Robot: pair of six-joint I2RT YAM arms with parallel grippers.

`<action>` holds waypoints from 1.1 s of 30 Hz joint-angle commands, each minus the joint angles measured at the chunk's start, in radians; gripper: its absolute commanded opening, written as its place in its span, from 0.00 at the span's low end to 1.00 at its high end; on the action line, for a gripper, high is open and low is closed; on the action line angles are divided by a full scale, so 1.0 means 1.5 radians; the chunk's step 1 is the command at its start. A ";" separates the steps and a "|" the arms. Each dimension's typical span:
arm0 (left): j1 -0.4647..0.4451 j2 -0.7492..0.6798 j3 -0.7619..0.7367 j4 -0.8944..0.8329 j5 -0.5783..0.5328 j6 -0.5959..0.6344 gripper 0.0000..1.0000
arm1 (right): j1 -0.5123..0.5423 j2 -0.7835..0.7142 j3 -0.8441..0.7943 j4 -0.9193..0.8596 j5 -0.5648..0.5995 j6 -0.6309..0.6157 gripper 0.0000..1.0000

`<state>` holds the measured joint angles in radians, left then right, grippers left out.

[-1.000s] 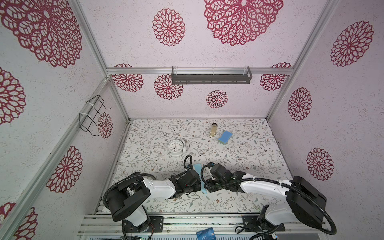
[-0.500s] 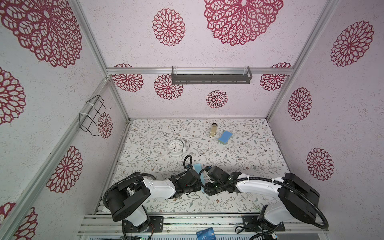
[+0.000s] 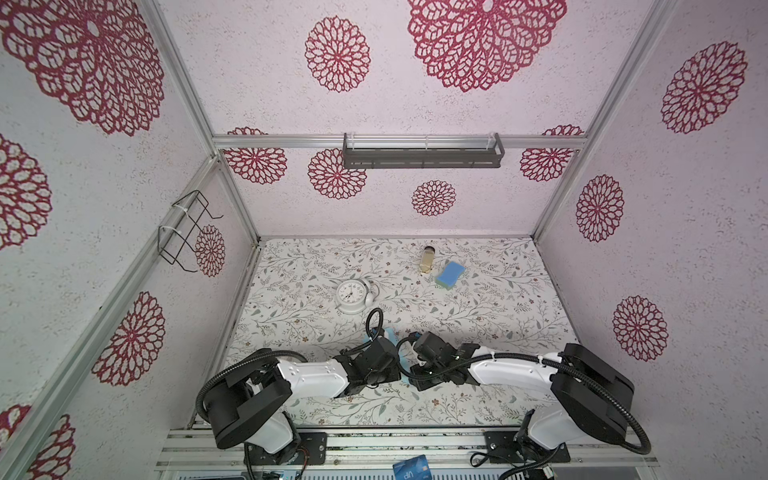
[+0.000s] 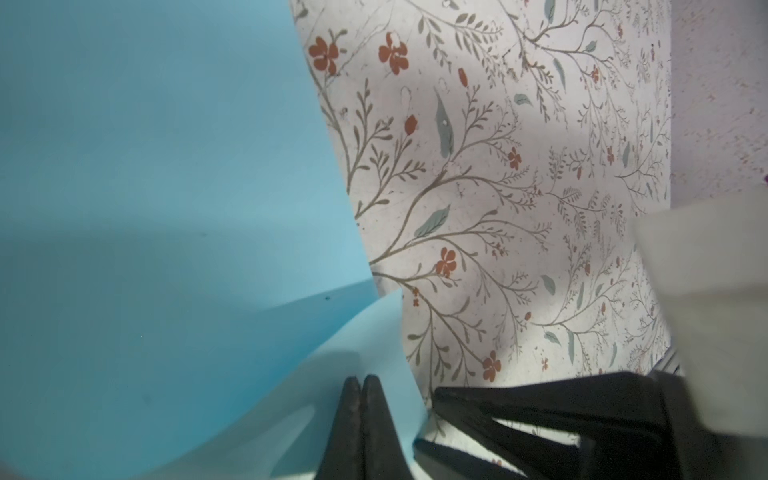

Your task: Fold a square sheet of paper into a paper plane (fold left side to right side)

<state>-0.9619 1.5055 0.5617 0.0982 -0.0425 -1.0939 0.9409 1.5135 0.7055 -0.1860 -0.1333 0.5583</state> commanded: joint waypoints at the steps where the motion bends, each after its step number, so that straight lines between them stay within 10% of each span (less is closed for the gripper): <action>1: -0.005 -0.027 0.009 -0.015 -0.018 0.014 0.00 | 0.004 0.017 0.004 -0.017 0.015 -0.001 0.24; 29: -0.008 0.008 -0.058 0.038 -0.031 -0.043 0.00 | 0.003 0.014 0.012 -0.013 0.008 0.014 0.14; 33: -0.010 0.013 -0.058 0.030 -0.037 -0.058 0.00 | 0.001 -0.044 0.028 -0.029 0.020 0.038 0.28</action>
<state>-0.9665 1.5043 0.4877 0.1585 -0.0662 -1.1454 0.9424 1.5143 0.7143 -0.1837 -0.1291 0.5804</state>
